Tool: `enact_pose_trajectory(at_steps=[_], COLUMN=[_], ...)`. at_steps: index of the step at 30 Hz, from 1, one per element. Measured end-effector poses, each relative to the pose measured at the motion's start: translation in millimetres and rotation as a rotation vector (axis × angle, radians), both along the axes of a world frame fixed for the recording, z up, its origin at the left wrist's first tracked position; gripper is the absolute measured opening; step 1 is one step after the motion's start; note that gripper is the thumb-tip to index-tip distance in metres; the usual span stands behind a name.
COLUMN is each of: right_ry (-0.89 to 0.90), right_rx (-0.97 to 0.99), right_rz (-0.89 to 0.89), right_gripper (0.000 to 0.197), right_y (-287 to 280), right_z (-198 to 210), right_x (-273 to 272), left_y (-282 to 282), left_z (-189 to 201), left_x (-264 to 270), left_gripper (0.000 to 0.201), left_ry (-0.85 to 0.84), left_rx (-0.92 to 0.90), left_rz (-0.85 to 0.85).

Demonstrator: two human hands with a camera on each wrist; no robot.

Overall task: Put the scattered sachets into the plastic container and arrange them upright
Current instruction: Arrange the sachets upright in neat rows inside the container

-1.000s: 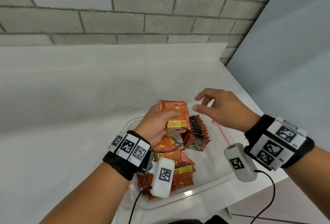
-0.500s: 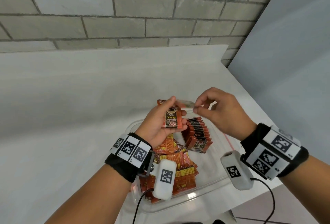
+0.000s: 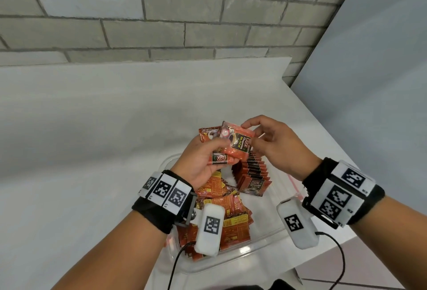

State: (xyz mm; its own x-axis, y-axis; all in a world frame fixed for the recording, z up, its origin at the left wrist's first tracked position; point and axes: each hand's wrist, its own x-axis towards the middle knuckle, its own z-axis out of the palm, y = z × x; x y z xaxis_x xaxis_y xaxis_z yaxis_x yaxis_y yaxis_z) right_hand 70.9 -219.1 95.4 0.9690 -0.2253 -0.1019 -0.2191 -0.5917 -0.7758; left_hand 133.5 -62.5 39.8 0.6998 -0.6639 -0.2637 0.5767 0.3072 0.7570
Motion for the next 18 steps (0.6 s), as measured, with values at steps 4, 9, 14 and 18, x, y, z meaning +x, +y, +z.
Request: enact_pose_trajectory(at_steps=[4,9,14,18], right_ry=[0.135,0.115,0.190,0.331], right_rx=[0.355,0.432,-0.175,-0.500], right_rz=[-0.109,-0.133,0.165,0.389], right_gripper=[0.031,0.012,0.008,0.011], right_y=[4,-10,-36,-30], right_z=[-1,5,7,-8], right_x=[-3,-11,-26,-35], left_y=[1,1,-1,-1], left_z=[-3,-2,-6,-7], left_x=[1,1,4,5], left_gripper=[0.028,0.036,0.021,0.013], left_ry=[-0.015,-0.002,0.032,0.007], left_rx=[0.002,-0.024,0.018,0.055], left_rz=[0.003,0.011,0.091,0.082])
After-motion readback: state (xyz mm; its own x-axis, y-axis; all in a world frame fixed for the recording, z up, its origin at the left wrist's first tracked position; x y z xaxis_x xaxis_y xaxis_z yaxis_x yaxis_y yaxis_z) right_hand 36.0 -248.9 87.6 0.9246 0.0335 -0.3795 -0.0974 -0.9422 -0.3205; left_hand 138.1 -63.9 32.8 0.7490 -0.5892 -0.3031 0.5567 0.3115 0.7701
